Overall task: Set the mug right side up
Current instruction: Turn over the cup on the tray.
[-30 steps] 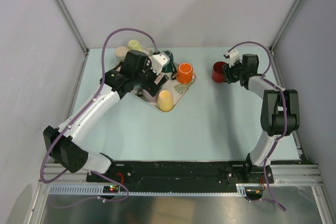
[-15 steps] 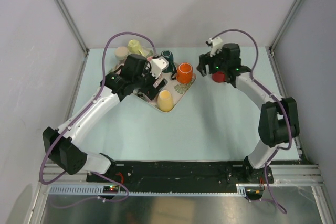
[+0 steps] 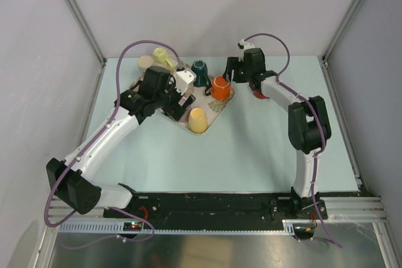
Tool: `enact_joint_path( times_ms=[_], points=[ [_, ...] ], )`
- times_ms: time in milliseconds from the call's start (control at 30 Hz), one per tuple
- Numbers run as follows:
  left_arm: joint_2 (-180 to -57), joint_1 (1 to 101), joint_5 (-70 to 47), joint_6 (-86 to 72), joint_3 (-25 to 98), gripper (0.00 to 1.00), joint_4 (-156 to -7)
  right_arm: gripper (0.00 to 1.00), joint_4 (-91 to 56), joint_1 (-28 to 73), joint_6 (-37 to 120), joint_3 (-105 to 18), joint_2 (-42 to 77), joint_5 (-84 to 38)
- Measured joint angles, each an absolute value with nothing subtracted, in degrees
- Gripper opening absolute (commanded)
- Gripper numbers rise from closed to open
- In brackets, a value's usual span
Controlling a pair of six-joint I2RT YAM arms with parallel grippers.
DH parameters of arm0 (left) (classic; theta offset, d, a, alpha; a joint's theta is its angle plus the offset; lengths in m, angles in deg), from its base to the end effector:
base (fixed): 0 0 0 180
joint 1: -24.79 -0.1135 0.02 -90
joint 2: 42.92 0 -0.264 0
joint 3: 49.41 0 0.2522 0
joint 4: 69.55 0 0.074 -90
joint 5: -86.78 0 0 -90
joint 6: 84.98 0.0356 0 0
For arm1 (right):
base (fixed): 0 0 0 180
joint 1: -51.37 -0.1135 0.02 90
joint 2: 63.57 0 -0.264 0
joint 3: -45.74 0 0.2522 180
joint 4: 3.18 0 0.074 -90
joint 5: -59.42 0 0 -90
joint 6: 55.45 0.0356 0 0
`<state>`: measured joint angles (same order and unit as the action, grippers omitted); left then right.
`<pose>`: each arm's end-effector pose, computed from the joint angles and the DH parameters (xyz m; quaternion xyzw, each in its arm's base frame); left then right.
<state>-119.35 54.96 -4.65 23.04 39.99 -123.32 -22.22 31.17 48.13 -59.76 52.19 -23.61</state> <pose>0.2475 -0.1449 0.3551 0.3759 0.8278 -0.0553 0.4127 0.4473 0.1692 0.2528 -0.0804 0.8581 0.1967 0.4674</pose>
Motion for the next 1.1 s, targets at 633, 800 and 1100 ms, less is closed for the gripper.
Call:
enact_joint_path(
  times_ms=[633,800,1100],
  points=[
    [-120.6,54.9,-4.8,23.0,40.0,1.00,-123.3,0.26,-19.6,31.0,36.3,-62.7,59.8,-8.6],
    [-120.8,54.9,-4.8,23.0,40.0,1.00,-123.3,0.56,-20.6,30.8,29.4,-63.5,60.2,-2.5],
    [-121.3,54.9,-4.7,23.0,40.0,1.00,-123.3,0.99,-23.5,29.0,35.0,-66.2,58.5,-15.3]
  ],
)
